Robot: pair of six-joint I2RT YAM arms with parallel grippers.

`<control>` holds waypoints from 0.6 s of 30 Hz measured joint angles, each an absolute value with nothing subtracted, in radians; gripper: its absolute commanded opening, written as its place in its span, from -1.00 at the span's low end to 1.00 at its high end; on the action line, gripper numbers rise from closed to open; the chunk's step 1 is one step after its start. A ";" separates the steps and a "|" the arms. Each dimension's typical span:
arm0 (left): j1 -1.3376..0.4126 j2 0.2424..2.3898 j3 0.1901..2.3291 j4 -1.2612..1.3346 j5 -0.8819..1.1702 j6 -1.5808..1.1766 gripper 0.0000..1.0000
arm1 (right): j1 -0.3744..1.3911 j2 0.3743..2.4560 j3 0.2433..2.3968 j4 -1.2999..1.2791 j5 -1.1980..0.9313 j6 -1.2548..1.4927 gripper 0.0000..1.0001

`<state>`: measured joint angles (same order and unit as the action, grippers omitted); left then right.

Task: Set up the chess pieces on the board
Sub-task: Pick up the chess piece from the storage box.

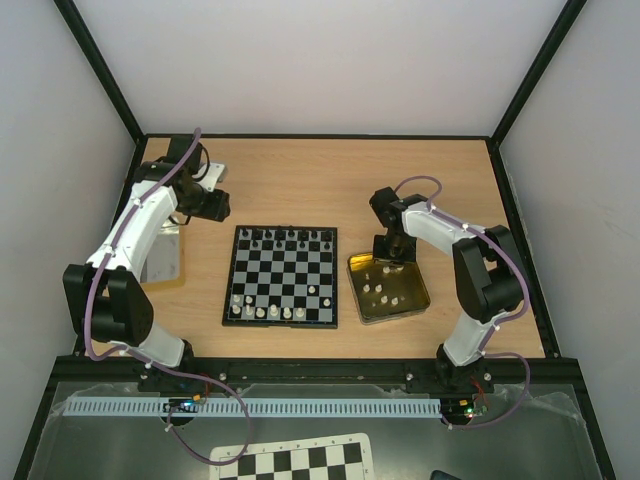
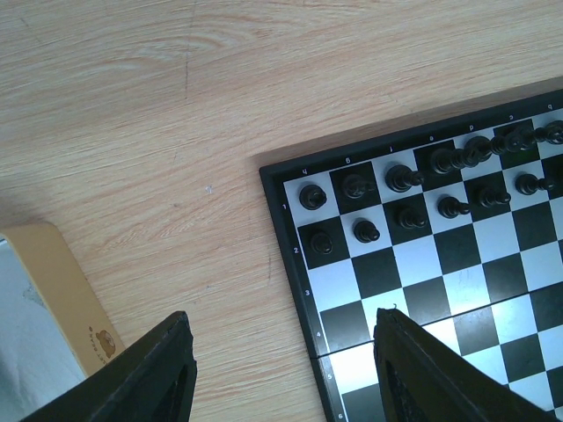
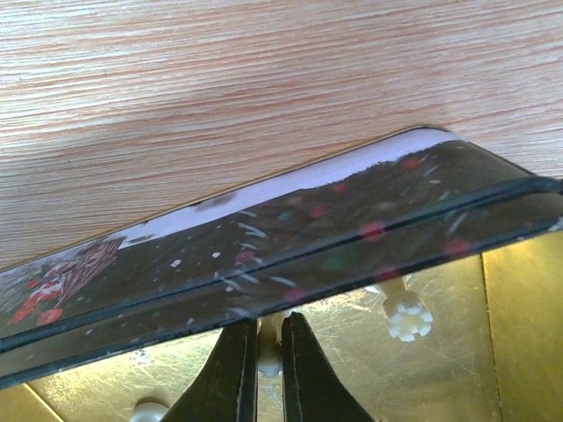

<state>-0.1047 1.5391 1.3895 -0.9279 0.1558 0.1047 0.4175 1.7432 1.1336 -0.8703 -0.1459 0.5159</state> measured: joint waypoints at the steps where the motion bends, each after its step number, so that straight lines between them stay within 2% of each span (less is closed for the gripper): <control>1: -0.105 1.539 1.390 -0.928 0.156 0.105 0.13 | 0.418 1.743 1.134 -0.872 -0.145 0.516 -0.96; 10: -0.105 1.539 1.390 -0.928 0.156 0.105 0.12 | 0.440 1.677 1.225 -0.978 -0.124 0.538 -0.95; 18: -0.107 1.539 1.390 -0.928 0.157 0.105 0.12 | 0.607 1.556 1.308 -1.071 -0.147 0.612 -0.95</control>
<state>-0.1066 1.5391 1.3895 -0.9276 0.1566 0.1047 0.6071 1.5562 1.3083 -1.0706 -0.1474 0.6125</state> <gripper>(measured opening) 0.563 0.024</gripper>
